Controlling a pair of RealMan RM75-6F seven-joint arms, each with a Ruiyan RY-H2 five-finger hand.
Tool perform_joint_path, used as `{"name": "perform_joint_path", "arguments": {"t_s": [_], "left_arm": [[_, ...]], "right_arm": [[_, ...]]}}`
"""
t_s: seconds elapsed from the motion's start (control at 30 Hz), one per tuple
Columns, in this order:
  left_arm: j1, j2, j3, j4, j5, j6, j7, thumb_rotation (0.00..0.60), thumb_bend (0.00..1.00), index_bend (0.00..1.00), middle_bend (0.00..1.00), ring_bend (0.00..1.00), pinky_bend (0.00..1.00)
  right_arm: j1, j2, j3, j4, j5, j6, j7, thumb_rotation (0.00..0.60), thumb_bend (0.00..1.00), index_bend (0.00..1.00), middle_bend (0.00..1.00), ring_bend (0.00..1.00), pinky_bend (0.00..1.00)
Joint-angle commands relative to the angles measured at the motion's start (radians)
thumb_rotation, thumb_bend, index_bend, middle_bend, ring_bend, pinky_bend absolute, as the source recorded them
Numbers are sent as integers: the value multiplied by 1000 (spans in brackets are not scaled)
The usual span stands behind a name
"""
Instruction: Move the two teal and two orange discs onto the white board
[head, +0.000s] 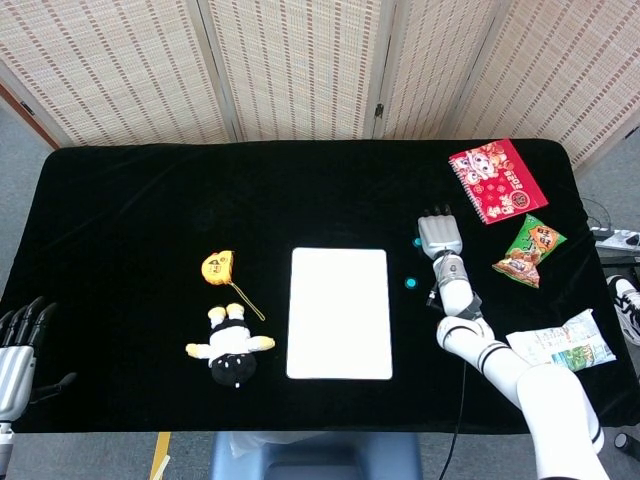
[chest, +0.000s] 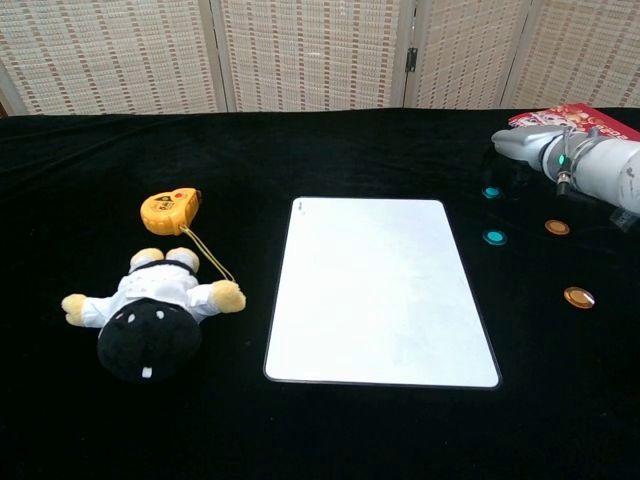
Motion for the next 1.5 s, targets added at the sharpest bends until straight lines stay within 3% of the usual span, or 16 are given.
{"name": "perform_joint_path", "arguments": {"t_s": [0.03, 0.53, 0.67, 0.93, 1.1, 1.27, 1.5], "left_arm": [[1, -1, 1, 1, -2, -1, -2, 600, 130, 0, 0, 7, 0], [-1, 1, -1, 4, -3, -9, -9, 600, 130, 0, 0, 6, 0], [-5, 2, -3, 3, 0, -11, -9, 600, 130, 0, 0, 6, 0], [-13, 13, -13, -11, 9, -5, -3, 600, 130, 0, 0, 6, 0], [-17, 14, -10, -18, 16, -11, 2, 600, 130, 0, 0, 6, 0], [-16, 10, -10, -14, 18, -7, 1, 600, 130, 0, 0, 6, 0], [-10, 2, -5, 5, 15, -5, -16, 600, 130, 0, 0, 6, 0]], "right_arm": [[3, -16, 4, 24, -6, -3, -1, 600, 301, 428, 168, 66, 24], [-3, -19, 19, 21, -60, 4, 23, 600, 301, 466, 187, 71, 24], [-18, 35, 14, -72, -112, 49, 42, 600, 301, 466, 188, 72, 23], [-75, 233, -20, -473, -257, 174, 68, 600, 301, 466, 184, 72, 24], [-89, 293, -63, -675, -345, 226, 42, 600, 301, 466, 172, 67, 17], [-81, 277, -100, -745, -394, 244, 7, 600, 301, 460, 160, 63, 7], [-61, 217, -125, -728, -387, 242, -46, 600, 301, 426, 149, 59, 0]]}}
